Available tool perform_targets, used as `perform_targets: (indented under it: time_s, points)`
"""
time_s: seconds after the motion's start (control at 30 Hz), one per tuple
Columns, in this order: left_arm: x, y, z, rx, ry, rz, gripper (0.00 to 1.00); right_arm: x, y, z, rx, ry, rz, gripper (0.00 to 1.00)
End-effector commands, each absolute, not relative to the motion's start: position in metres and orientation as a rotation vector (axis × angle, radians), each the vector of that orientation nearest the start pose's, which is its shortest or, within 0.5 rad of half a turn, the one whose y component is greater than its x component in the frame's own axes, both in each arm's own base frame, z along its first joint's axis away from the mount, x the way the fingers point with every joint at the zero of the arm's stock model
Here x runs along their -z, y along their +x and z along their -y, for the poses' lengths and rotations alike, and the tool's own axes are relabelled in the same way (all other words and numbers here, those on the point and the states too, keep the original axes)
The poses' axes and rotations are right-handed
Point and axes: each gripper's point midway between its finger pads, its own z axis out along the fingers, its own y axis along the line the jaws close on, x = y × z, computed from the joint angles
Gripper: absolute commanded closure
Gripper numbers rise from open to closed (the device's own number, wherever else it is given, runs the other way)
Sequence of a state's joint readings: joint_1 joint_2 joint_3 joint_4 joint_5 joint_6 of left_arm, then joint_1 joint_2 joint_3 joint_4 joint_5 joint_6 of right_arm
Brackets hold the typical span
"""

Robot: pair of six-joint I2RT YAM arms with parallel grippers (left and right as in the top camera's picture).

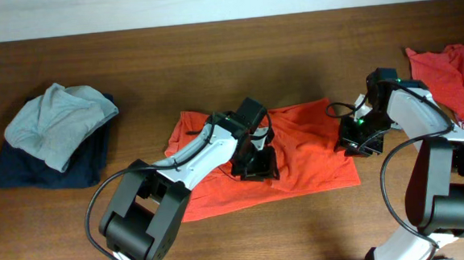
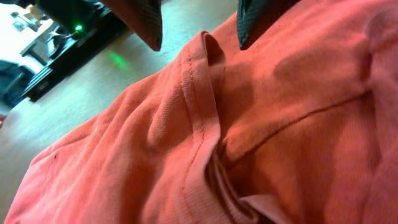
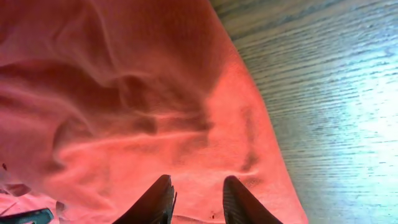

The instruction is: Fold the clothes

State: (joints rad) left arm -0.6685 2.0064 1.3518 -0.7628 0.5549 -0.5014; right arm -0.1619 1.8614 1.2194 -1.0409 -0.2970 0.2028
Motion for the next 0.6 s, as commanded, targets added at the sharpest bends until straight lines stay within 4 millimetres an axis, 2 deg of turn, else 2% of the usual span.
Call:
perform_targets:
  time_s: [0.0,0.03,0.07,0.1,0.2,0.3,0.4,0.57]
  points:
    - [-0.047,0.246,0.323,1.003,0.2,-3.221,0.62,-0.042,0.308,-0.002,-0.493,0.593,-3.144,0.68]
    - [-0.048,0.244,0.325,1.024,0.196,-3.226,0.57,-0.042,0.306,-0.002,-0.494,0.597,-3.153,0.68]
    - [-0.051,0.241,0.326,1.057,0.176,-3.241,0.45,-0.043,0.303,-0.003,-0.496,0.597,-3.165,0.68]
    - [-0.053,0.238,0.329,1.094,0.159,-3.249,0.44,-0.043,0.301,-0.003,-0.496,0.597,-3.172,0.68]
    - [-0.051,0.238,0.33,1.081,0.13,-3.256,0.43,-0.043,0.298,-0.003,-0.499,0.573,-3.187,0.67]
    - [-0.041,0.233,0.328,1.06,0.03,-3.29,0.44,-0.043,0.298,-0.003,-0.5,0.574,-3.188,0.67]
    - [-0.033,0.23,0.328,1.061,-0.03,-3.297,0.52,-0.043,0.298,-0.003,-0.5,0.575,-3.187,0.67]
    - [-0.026,0.232,0.328,1.064,-0.056,-3.285,0.54,-0.043,0.297,-0.004,-0.501,0.576,-3.193,0.67]
